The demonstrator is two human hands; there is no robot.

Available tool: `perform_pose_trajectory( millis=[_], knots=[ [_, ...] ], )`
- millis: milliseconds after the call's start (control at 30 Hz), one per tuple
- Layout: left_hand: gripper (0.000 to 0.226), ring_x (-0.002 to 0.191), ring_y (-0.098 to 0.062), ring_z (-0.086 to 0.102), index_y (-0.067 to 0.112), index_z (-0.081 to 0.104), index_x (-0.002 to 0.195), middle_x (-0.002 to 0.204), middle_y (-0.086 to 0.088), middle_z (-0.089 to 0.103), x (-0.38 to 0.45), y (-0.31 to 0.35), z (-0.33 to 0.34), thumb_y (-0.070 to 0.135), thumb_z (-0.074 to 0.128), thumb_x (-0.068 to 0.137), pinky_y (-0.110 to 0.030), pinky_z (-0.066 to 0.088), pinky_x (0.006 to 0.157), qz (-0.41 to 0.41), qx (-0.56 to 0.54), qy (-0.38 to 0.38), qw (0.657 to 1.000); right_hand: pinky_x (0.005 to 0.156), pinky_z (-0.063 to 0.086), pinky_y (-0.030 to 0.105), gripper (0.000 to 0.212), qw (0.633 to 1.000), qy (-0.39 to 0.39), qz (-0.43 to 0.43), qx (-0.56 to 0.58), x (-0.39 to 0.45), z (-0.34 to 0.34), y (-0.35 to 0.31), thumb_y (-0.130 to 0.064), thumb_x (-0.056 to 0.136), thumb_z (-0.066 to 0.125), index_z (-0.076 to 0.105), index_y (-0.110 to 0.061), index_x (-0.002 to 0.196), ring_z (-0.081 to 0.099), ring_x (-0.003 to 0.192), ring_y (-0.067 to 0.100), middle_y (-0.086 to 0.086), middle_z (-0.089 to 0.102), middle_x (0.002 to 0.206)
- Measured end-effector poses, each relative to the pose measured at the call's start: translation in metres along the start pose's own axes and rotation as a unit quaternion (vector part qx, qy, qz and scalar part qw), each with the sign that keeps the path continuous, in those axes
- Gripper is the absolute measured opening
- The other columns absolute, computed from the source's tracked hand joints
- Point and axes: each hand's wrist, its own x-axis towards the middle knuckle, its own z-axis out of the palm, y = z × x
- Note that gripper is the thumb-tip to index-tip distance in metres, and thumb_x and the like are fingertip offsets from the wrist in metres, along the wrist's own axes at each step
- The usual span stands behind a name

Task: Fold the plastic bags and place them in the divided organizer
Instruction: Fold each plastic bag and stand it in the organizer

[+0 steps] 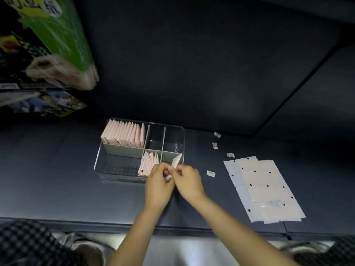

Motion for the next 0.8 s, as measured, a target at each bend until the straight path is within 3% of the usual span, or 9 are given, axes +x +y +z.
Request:
perform_pose_trajectory(
  millis=[100,233,367,467,567,667,800],
  knots=[
    [0.024,0.085,-0.025,0.063,0.013,0.055,0.088,0.094,-0.011,0.060,0.003,-0.011,0.001,-0.004,0.067,0.075,-0.041,0.053,0.077,-0.047,-0.090,-0.043,0.994,0.074,0.046,0.036,0.031,0.997,-0.003,-0.013,-0.074,0.012,0.005,-0.003,-0.027,0.094,0.044,0.066,-0.008,0.084,0.060,0.092,0.036,0.016,0.068,0.093],
    [0.024,0.084,-0.020,0.065,0.017,0.058,0.092,0.090,-0.004,0.067,0.006,-0.017,0.000,-0.002,0.067,0.080,-0.031,0.054,0.074,-0.066,-0.134,-0.071,0.986,0.078,0.047,0.036,0.034,0.980,-0.004,-0.002,-0.200,0.027,0.009,-0.005,-0.029,0.094,0.039,0.066,-0.009,0.098,0.059,0.101,0.039,0.017,0.065,0.107],
    [0.018,0.077,-0.016,0.059,0.015,0.063,0.096,0.093,0.000,0.066,0.004,-0.024,-0.011,0.002,0.060,0.084,-0.029,0.047,0.068,-0.026,0.023,0.044,0.998,0.077,0.046,0.036,0.034,0.975,-0.057,0.001,-0.214,0.038,0.020,-0.007,-0.026,0.094,0.038,0.065,-0.006,0.100,0.058,0.102,0.039,0.019,0.064,0.110],
    [0.031,0.095,-0.024,0.052,0.012,0.065,0.105,0.106,-0.003,0.064,0.003,-0.022,-0.017,-0.006,0.051,0.085,-0.031,0.042,0.079,0.016,0.079,0.088,0.993,0.082,0.044,0.035,0.040,0.971,-0.079,-0.022,-0.225,0.043,0.030,-0.010,-0.029,0.097,0.034,0.066,-0.006,0.099,0.058,0.102,0.036,0.019,0.066,0.108],
    [0.041,0.108,-0.024,0.044,0.017,0.061,0.120,0.124,0.002,0.058,0.009,-0.023,-0.018,-0.004,0.049,0.087,-0.034,0.037,0.090,0.060,0.153,0.031,0.986,0.092,0.037,0.036,0.040,0.961,-0.101,-0.055,-0.250,0.042,0.035,-0.009,-0.029,0.099,0.030,0.065,-0.011,0.105,0.052,0.110,0.033,0.012,0.066,0.111],
    [0.042,0.117,-0.021,0.034,0.027,0.056,0.127,0.141,0.008,0.043,0.016,-0.028,-0.017,0.008,0.045,0.092,-0.032,0.028,0.090,0.076,0.255,-0.046,0.963,0.093,0.033,0.038,0.038,0.950,-0.123,-0.109,-0.265,0.035,0.031,0.000,-0.030,0.098,0.030,0.063,-0.016,0.112,0.043,0.114,0.029,0.008,0.061,0.115],
    [0.038,0.117,-0.027,0.033,0.025,0.061,0.123,0.142,0.002,0.042,0.018,-0.036,-0.016,0.010,0.049,0.090,-0.038,0.031,0.090,0.077,0.316,-0.063,0.944,0.093,0.034,0.035,0.031,0.965,-0.082,-0.175,-0.178,0.014,0.009,0.037,-0.034,0.098,0.040,0.063,-0.027,0.118,0.041,0.108,0.021,-0.001,0.057,0.114]
  ],
)
